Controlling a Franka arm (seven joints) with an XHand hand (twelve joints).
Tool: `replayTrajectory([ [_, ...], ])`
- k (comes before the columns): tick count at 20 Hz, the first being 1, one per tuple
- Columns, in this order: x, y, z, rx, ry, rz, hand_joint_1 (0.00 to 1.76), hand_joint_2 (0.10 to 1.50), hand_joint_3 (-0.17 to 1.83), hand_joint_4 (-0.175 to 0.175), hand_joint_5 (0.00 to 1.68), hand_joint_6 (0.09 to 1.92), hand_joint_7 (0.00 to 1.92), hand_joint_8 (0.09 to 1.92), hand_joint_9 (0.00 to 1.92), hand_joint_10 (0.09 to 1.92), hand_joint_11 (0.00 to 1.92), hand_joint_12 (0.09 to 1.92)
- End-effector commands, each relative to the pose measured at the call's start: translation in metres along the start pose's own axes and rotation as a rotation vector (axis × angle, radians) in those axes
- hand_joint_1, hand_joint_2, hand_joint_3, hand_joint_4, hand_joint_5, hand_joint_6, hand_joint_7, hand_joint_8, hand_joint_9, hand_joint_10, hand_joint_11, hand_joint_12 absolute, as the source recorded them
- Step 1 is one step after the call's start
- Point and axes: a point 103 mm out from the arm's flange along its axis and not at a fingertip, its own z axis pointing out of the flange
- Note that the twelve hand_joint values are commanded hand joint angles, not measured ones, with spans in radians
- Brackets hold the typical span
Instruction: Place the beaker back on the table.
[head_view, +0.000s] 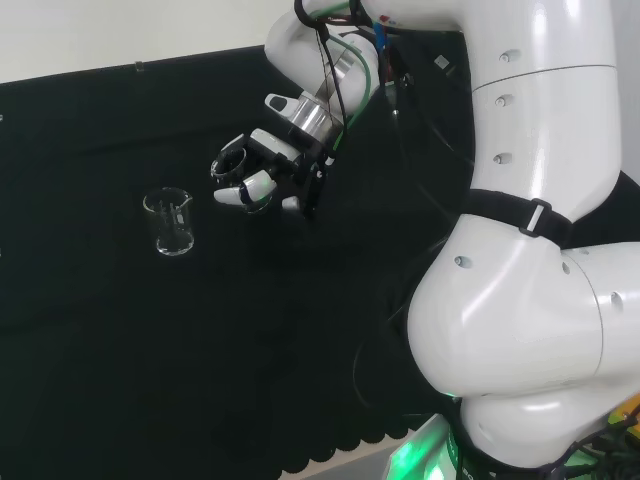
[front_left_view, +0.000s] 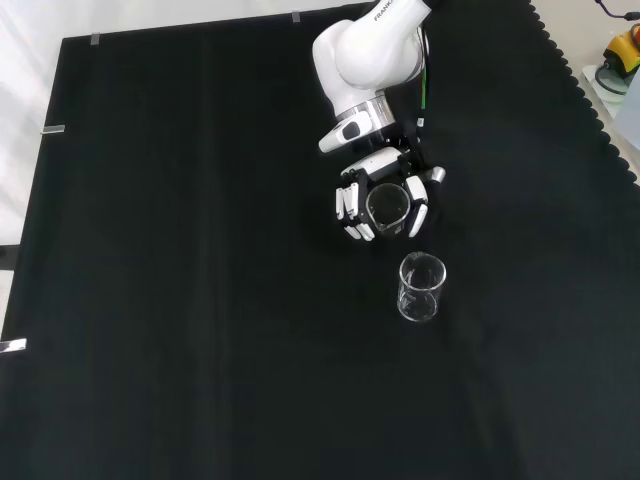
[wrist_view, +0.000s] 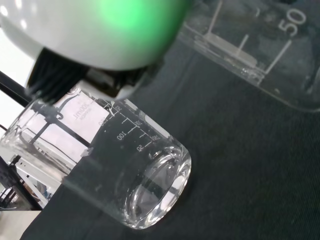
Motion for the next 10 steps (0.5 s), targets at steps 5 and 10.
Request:
replayTrajectory([
  [5,-0.0057,0.0002,0.0058,-0.003,-0.005,0.020,1.45,0.47,0.86,-0.175,1.37,0.63,1.59,0.26,1.41,0.41,1.03,0.80],
  [10,-0.0073,-0.0006,0.0070,-0.007,-0.003,0.022,1.45,0.47,0.86,-0.175,1.37,0.63,1.59,0.26,1.41,0.40,1.03,0.80],
])
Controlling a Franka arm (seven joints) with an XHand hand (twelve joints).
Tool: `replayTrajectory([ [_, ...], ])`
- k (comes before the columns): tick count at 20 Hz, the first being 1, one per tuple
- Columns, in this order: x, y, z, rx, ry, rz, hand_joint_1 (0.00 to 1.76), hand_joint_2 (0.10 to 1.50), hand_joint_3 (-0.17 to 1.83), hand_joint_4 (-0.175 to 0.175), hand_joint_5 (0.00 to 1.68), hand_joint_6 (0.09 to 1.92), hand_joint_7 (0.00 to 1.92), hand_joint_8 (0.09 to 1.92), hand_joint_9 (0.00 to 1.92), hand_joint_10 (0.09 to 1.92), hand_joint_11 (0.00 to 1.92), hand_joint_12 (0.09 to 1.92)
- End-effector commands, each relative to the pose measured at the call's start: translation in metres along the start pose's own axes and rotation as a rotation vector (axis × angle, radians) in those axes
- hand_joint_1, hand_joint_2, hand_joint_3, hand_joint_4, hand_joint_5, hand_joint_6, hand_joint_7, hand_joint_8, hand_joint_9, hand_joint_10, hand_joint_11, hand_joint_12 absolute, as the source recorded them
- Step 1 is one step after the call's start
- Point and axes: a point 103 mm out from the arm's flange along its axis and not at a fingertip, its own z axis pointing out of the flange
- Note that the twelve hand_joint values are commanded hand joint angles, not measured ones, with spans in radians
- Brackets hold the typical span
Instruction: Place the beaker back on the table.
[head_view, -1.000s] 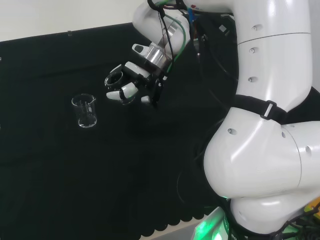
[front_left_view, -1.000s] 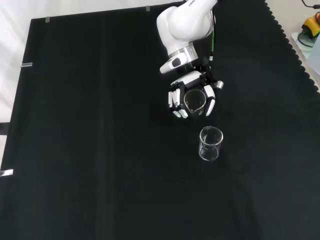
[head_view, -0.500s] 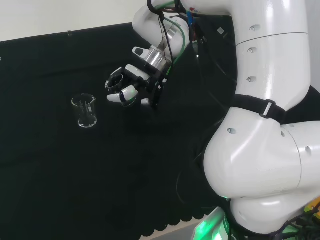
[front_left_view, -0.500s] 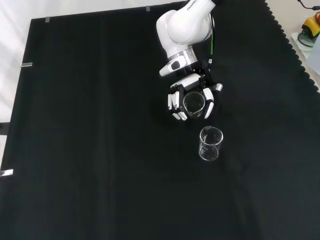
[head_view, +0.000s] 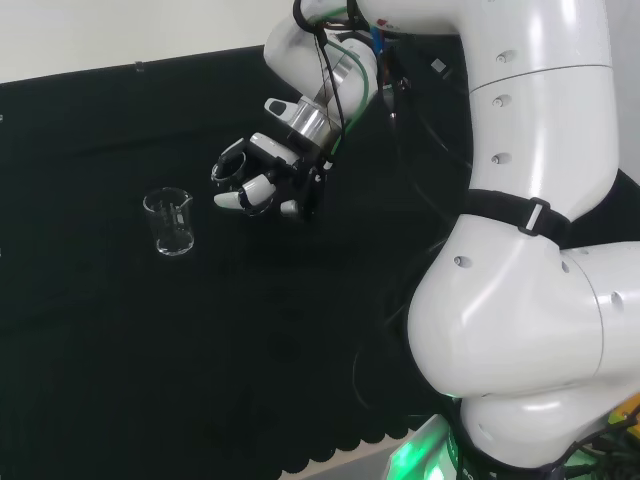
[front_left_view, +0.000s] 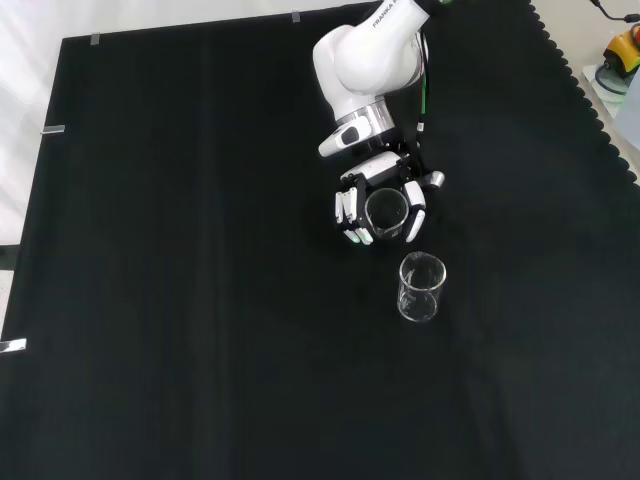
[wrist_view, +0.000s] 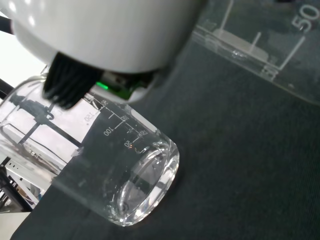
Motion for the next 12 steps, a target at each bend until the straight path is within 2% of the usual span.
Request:
replayTrajectory([
  [1,-0.0009,-0.0009,0.0014,-0.002,-0.005,0.002,1.45,0.47,0.86,-0.175,1.37,0.63,1.59,0.26,1.41,0.40,1.03,0.80],
  [7,-0.0014,-0.0026,0.0024,-0.022,0.026,0.006,1.45,0.47,0.86,-0.175,1.37,0.63,1.59,0.26,1.41,0.39,1.03,0.80],
  [12,-0.0054,-0.0061,0.0055,-0.043,0.086,0.028,1.45,0.47,0.86,-0.175,1.37,0.63,1.59,0.25,1.41,0.39,1.03,0.80],
])
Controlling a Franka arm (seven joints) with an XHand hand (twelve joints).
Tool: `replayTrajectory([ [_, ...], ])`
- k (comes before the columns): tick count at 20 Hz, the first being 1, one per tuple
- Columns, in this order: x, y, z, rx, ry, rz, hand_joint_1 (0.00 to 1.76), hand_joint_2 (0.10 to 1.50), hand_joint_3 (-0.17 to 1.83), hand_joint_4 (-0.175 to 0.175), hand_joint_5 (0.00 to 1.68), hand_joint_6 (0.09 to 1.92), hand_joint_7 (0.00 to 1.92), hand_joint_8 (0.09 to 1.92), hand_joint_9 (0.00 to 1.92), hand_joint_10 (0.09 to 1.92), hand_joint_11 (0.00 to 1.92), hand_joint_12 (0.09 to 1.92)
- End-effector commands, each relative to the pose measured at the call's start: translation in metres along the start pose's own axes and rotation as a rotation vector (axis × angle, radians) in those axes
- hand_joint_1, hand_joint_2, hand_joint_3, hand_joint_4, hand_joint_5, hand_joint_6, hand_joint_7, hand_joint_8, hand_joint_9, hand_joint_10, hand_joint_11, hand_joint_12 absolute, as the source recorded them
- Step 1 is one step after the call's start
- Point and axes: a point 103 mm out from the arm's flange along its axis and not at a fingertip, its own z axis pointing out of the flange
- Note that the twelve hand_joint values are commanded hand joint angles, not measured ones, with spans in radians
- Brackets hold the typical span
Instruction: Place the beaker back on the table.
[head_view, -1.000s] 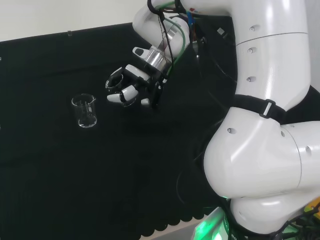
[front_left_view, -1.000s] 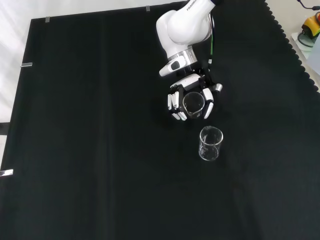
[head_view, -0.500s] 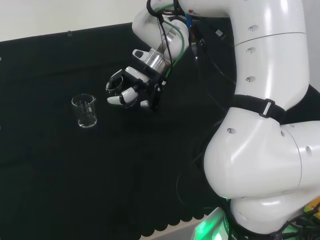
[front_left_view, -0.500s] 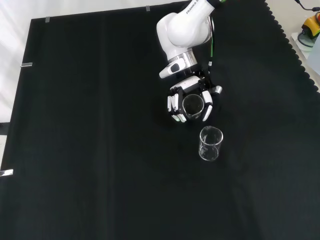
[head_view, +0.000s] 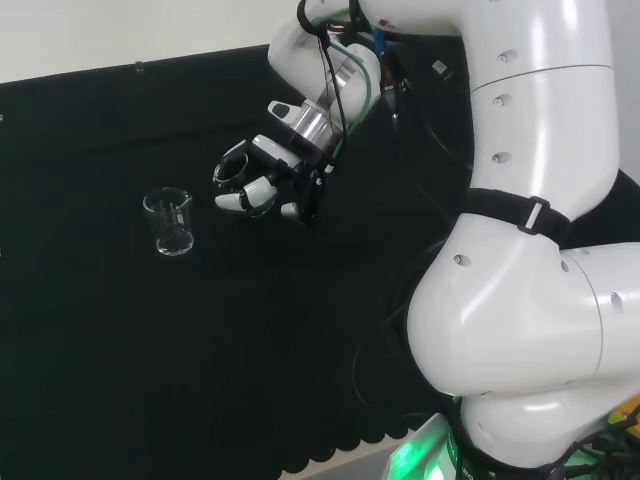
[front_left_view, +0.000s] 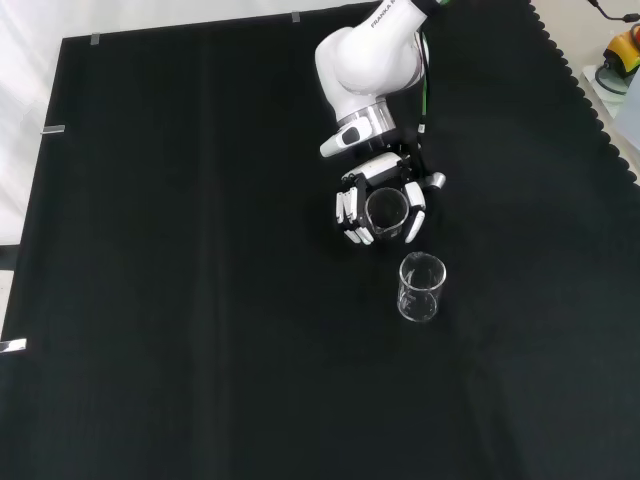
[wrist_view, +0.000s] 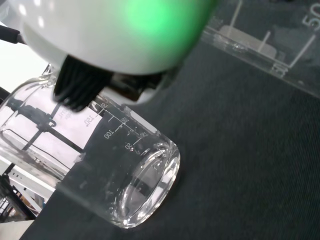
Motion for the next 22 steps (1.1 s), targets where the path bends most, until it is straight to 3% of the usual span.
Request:
replayTrajectory([
  [1,-0.003,-0.003,0.003,-0.029,0.058,0.019,1.45,0.47,0.86,-0.175,1.37,0.63,1.59,0.25,1.42,0.39,1.03,0.80],
  [9,-0.001,-0.001,0.004,-0.049,0.104,0.020,1.45,0.47,0.86,-0.175,1.37,0.64,1.60,0.25,1.42,0.38,1.03,0.80],
  [12,0.004,0.008,0.016,-0.062,0.086,0.025,1.45,0.47,0.86,-0.175,1.37,0.64,1.60,0.25,1.42,0.38,1.03,0.80],
  [14,0.002,0.002,0.007,-0.070,0.100,0.021,1.45,0.47,0.86,-0.175,1.37,0.64,1.60,0.24,1.42,0.38,1.03,0.80],
  [22,0.004,0.008,0.016,-0.075,0.095,0.027,1.45,0.47,0.85,-0.175,1.37,0.64,1.60,0.23,1.41,0.38,1.03,0.80],
])
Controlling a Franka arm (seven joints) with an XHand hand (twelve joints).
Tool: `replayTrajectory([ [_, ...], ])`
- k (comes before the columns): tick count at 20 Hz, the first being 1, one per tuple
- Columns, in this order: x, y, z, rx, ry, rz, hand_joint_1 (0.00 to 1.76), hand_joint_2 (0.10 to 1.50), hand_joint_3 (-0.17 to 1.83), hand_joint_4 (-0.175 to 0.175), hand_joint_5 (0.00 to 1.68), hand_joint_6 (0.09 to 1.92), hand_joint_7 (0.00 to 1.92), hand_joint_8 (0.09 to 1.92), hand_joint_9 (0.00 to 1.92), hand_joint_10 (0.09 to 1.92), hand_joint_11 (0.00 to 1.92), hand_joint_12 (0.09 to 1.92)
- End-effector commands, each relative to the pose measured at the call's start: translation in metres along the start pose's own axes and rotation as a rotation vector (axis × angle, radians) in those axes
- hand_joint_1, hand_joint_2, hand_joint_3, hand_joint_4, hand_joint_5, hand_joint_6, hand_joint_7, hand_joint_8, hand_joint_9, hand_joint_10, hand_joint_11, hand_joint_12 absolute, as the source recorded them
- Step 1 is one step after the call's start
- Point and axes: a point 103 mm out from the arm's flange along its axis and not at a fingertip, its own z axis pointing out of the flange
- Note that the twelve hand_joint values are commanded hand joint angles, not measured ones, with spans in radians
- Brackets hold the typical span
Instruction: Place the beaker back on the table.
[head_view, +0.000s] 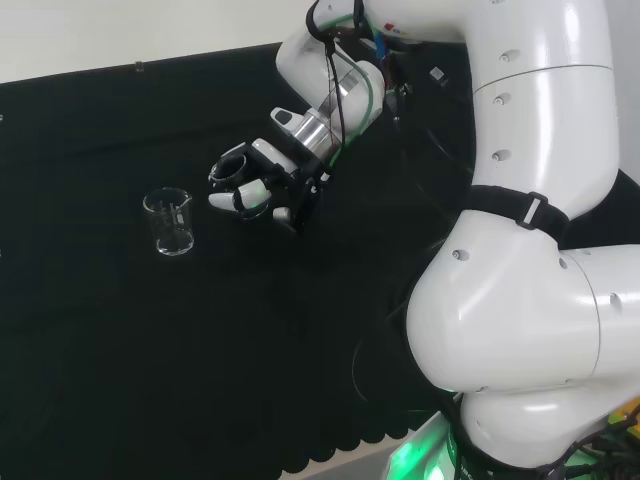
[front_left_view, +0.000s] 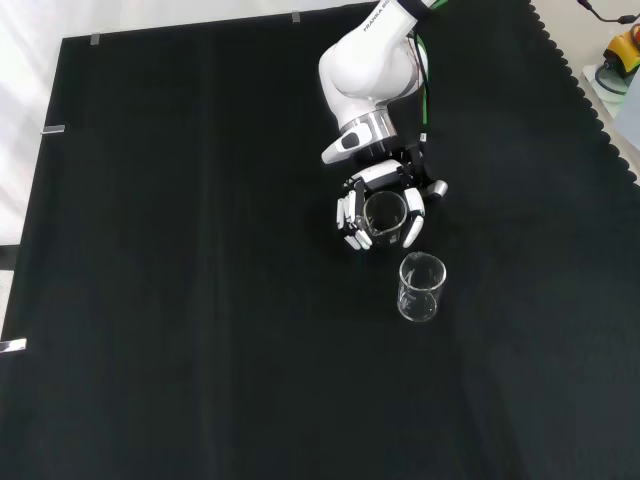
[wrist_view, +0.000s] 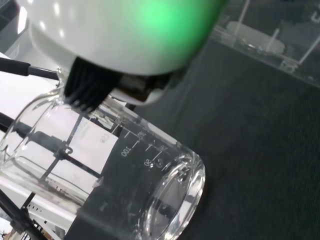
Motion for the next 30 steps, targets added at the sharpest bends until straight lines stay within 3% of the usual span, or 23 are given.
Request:
replayTrajectory([
  [1,0.001,0.002,0.006,-0.007,-0.003,0.003,1.45,0.47,0.85,-0.175,1.37,0.64,1.60,0.23,1.41,0.38,1.03,0.80],
  [3,-0.003,-0.006,-0.005,-0.003,0.007,0.004,1.45,0.47,0.85,-0.175,1.37,0.64,1.60,0.23,1.41,0.38,1.03,0.80],
  [25,-0.007,-0.007,0.002,0.014,-0.004,0.034,1.44,0.48,0.84,-0.175,1.35,0.65,1.62,0.20,1.40,0.39,1.02,0.80],
  [27,-0.007,-0.007,0.001,0.018,-0.007,0.037,1.44,0.49,0.83,-0.175,1.33,0.69,1.58,0.27,1.37,0.45,1.00,0.80],
  [30,-0.006,-0.006,0.002,0.031,-0.004,0.035,1.44,0.51,0.86,-0.175,1.26,0.83,1.47,0.52,1.28,0.63,0.95,0.82],
])
